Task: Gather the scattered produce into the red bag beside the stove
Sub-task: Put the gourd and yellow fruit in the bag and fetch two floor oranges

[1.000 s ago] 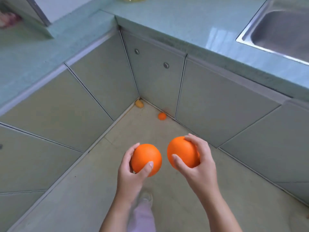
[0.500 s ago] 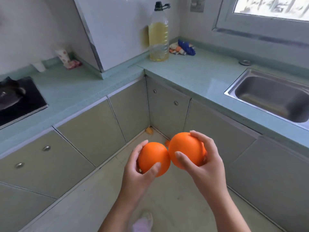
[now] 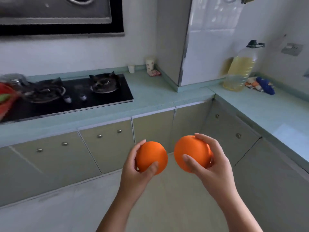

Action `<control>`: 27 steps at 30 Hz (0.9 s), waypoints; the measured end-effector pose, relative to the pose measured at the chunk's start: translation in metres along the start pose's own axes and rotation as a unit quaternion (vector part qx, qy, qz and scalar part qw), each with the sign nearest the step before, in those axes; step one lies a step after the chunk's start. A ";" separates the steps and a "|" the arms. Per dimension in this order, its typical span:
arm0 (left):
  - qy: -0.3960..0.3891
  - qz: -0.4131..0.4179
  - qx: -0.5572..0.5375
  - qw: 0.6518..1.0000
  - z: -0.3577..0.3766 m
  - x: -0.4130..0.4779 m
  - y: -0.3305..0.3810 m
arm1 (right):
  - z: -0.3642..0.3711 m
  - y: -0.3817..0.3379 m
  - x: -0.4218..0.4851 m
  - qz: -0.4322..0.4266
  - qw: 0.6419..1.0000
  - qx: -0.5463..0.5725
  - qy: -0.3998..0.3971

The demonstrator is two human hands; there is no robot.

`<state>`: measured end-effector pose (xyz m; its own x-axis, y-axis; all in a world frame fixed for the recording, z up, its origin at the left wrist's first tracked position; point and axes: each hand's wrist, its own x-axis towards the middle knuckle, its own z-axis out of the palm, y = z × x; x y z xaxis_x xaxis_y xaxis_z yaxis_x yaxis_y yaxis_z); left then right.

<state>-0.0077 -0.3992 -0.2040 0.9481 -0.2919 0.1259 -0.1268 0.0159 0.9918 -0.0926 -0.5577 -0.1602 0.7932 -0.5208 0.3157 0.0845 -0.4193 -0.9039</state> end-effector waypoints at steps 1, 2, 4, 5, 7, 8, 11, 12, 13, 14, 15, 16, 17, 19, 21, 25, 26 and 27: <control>0.016 0.003 0.005 1.000 -0.022 0.003 0.003 | 0.022 -0.008 0.004 -0.009 1.000 0.005 -0.016; 0.032 0.007 0.009 0.999 -0.045 0.006 0.006 | 0.044 -0.017 0.008 -0.018 0.999 0.012 -0.033; 0.062 0.014 0.017 0.998 -0.092 0.012 0.009 | 0.093 -0.036 0.015 -0.041 0.996 0.029 -0.071; 0.077 0.017 0.020 0.997 -0.117 0.015 0.011 | 0.118 -0.046 0.016 -0.052 0.994 0.038 -0.093; 0.112 0.023 0.023 0.993 -0.164 0.020 0.013 | 0.167 -0.063 0.019 -0.069 0.987 0.054 -0.132; 0.132 0.022 0.021 0.991 -0.186 0.022 0.013 | 0.191 -0.070 0.020 -0.073 0.984 0.061 -0.151; 0.190 0.020 0.009 0.982 -0.246 0.026 0.013 | 0.257 -0.091 0.021 -0.080 0.974 0.081 -0.198; 0.205 0.017 0.007 0.979 -0.265 0.026 0.013 | 0.277 -0.097 0.020 -0.083 0.970 0.086 -0.213; 0.220 0.013 0.003 0.975 -0.283 0.025 0.012 | 0.295 -0.102 0.019 -0.085 0.966 0.091 -0.227; 0.233 0.010 -0.001 0.972 -0.300 0.023 0.010 | 0.312 -0.107 0.018 -0.087 0.962 0.097 -0.240; 0.246 0.009 -0.004 0.969 -0.316 0.021 0.008 | 0.329 -0.110 0.016 -0.089 0.958 0.104 -0.251; 0.260 0.009 -0.002 0.966 -0.331 0.018 0.006 | 0.345 -0.114 0.014 -0.090 0.955 0.109 -0.262; 0.275 0.008 0.000 0.962 -0.345 0.015 0.005 | 0.361 -0.117 0.012 -0.089 0.951 0.113 -0.274; 0.304 0.009 -0.004 0.953 -0.371 0.011 0.000 | 0.391 -0.123 0.008 -0.087 0.942 0.119 -0.300; 0.330 0.005 -0.006 0.944 -0.393 0.008 -0.004 | 0.419 -0.129 0.004 -0.090 0.933 0.124 -0.324; 0.377 -0.006 -0.009 0.926 -0.431 0.006 -0.013 | 0.473 -0.137 0.002 -0.092 0.919 0.125 -0.362; 0.388 -0.007 -0.009 0.922 -0.440 0.008 -0.014 | 0.486 -0.138 0.003 -0.090 0.916 0.125 -0.370; 0.398 -0.008 -0.009 0.917 -0.449 0.011 -0.016 | 0.500 -0.140 0.004 -0.092 0.913 0.127 -0.376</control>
<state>0.1351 0.0267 -0.2082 0.8630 0.4988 0.0797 -0.1127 0.0363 0.9930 0.2003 -0.1298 -0.1766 0.9337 0.2383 0.2671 0.3186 -0.2131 -0.9236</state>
